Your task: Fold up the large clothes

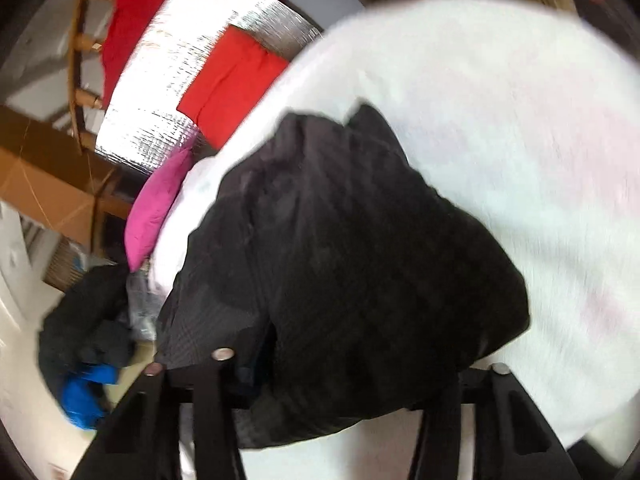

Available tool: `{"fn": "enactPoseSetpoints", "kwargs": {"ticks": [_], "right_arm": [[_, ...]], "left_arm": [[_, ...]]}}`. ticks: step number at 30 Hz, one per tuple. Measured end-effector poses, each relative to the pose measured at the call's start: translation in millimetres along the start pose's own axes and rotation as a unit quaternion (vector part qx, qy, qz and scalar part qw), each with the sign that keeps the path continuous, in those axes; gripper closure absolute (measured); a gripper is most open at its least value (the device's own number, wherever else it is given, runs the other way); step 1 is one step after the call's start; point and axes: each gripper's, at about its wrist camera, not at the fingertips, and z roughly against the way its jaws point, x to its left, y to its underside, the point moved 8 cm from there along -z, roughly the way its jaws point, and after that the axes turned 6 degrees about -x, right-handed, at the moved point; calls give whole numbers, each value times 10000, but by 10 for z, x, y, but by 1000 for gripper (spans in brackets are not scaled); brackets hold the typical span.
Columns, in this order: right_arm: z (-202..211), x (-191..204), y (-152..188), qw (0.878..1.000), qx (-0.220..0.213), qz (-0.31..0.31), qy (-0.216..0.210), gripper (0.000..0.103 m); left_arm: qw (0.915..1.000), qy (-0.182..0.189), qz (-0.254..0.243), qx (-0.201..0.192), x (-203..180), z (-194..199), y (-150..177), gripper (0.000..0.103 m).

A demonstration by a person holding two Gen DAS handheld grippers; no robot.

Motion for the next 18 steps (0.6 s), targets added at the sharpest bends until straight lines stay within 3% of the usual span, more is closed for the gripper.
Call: {"fn": "enactPoseSetpoints", "kwargs": {"ticks": [5, 8, 13, 15, 17, 18], "right_arm": [[-111, 92, -372, 9965, -585, 495, 338, 59], [-281, -88, -383, 9984, -370, 189, 376, 57], [-89, -118, -248, 9992, -250, 157, 261, 57], [-57, -136, -218, 9998, -183, -25, 97, 53], [-16, -182, -213, 9992, -79, -387, -88, 36], [-15, -192, -207, 9986, -55, -495, -178, 33]], "left_arm": [[9993, -124, -347, -117, -166, -217, -85, 36], [9997, -118, -179, -103, -140, -219, -79, 36], [9999, -72, 143, 11, 10, 42, 7, 36], [9992, -84, 373, -112, 113, 228, 18, 31], [9971, -21, 647, -398, 206, 413, 10, 19], [9957, -28, 773, -516, 257, 495, 45, 17]]}}
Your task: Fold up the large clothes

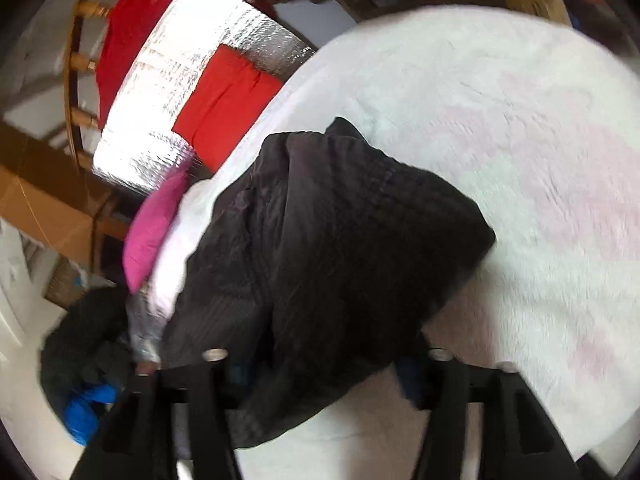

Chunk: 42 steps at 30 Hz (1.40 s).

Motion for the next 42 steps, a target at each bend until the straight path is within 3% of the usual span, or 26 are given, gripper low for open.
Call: {"fn": "enactPoseSetpoints", "kwargs": {"ticks": [2, 5, 8, 10, 14, 15, 17, 22, 24, 26, 28, 30, 31, 32, 35, 39, 42], "right_arm": [[40, -10, -12, 9997, -28, -176, -192, 31], [21, -31, -21, 9988, -30, -357, -335, 27], [-98, -34, 39, 9979, 106, -455, -450, 27], [-183, 29, 58, 9993, 64, -187, -306, 31], [-228, 55, 87, 9998, -63, 210, 45, 46], [-210, 71, 79, 9996, -121, 253, 41, 49], [-162, 130, 67, 9988, -239, 422, 20, 53], [-103, 250, 111, 9974, -352, 607, -134, 55], [-171, 180, 154, 9983, -240, 521, -51, 55], [-247, 91, 213, 9994, -109, 311, -83, 55], [-235, 76, 217, 9997, -41, 187, -158, 52], [-197, 71, 228, 9998, 91, 88, -161, 43], [-155, 72, 248, 9998, 170, 90, -93, 37], [-103, 79, 265, 9997, 197, 151, -2, 32], [105, 132, 355, 9980, 147, 564, 259, 31], [416, 307, 614, 9889, 197, 1387, 489, 31], [710, 567, 803, 9701, 119, 2310, 735, 31]], "left_arm": [[9997, 119, 146, 149, 6, -26, 75, 15], [9949, 528, 489, 713, -80, -216, 243, 15], [9920, 571, 729, 854, -113, -413, 253, 15], [9902, 632, 945, 814, -103, -519, 197, 16], [9930, 613, 796, 618, -161, -647, -71, 66], [9928, 666, 794, 607, -196, -680, -128, 68], [9943, 708, 617, 512, -277, -752, -309, 82], [9976, 629, 75, 285, -412, -833, -557, 85], [9983, 492, 49, 296, -333, -840, -488, 84], [9988, 203, 54, 444, -199, -839, -347, 67], [9982, 60, 91, 586, -112, -779, -261, 60], [9983, -101, -138, 549, -37, -531, -224, 45], [9976, -343, -349, 494, -28, -414, -225, 29], [9954, -604, -628, 394, -32, -256, -216, 22], [9838, -915, -1543, 2, -161, 220, -161, 17], [9639, -1057, -2442, -81, -399, 725, -5, 12], [9561, -998, -2755, -84, -657, 1035, 114, 12]]}}
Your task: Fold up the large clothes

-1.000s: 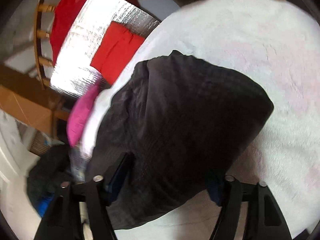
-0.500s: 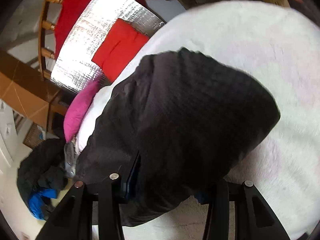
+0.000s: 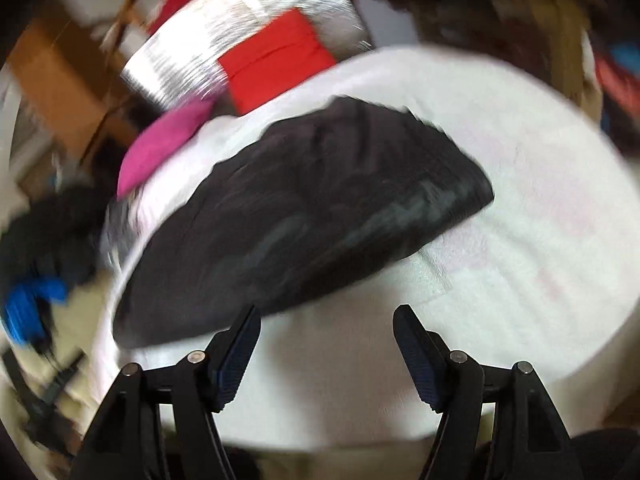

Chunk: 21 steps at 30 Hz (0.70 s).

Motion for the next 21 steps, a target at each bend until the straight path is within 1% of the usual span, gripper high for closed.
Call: {"fn": "enactPoseSetpoints", "kwargs": {"ticks": [3, 4, 5, 6, 8, 10, 14, 16, 19, 21], "right_arm": [[341, 270, -30, 9983, -163, 560, 80, 31], [517, 394, -64, 9967, -289, 750, 84, 31], [672, 486, -95, 9948, -413, 925, 122, 31], [836, 581, -126, 9922, -559, 1106, 161, 31], [1153, 732, -167, 9865, -838, 1387, 251, 30], [1436, 895, -189, 9808, -1066, 1601, 314, 29], [1854, 1143, -202, 9755, -1353, 1697, 362, 28], [2023, 1205, -181, 9726, -1457, 1748, 468, 28], [2211, 1218, -172, 9700, -1563, 1766, 589, 28], [2324, 1228, -166, 9697, -1613, 1745, 571, 28]], "left_arm": [[9996, 17, -221, -189, -282, 263, -161, 12], [9988, -11, -351, -347, -384, 394, -229, 12], [9978, -38, -441, -491, -484, 438, -321, 12], [9961, -48, -542, -696, -554, 621, -375, 11], [9932, -15, -642, -973, -665, 861, -470, 8], [9901, 6, -645, -1245, -726, 1118, -532, 8], [9817, -16, -651, -1788, -800, 1633, -635, 2], [9785, -36, -652, -1954, -820, 1793, -668, 2], [9764, -184, -682, -2039, -850, 1962, -690, 1], [9751, -223, -722, -2085, -869, 2050, -690, 1]]}}
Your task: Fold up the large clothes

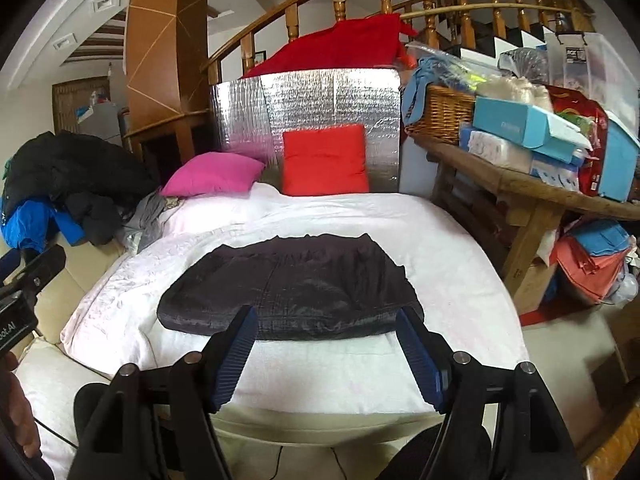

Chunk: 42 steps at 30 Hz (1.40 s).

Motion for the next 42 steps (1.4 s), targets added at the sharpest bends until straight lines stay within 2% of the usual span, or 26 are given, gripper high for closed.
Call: {"fn": "enactPoseSetpoints", "kwargs": {"ticks": [7, 13, 42], "right_arm": [[221, -5, -54, 9999, -72, -117, -12, 28], [313, 85, -80, 9998, -139, -110, -35, 28], [285, 333, -20, 9999, -54, -44, -80, 28]], "left_arm": [[10000, -15, -31, 72, -2, 149, -33, 0], [9999, -139, -18, -67, 66, 262, -82, 0], [9998, -196, 46, 82, 247, 256, 11, 0]]}}
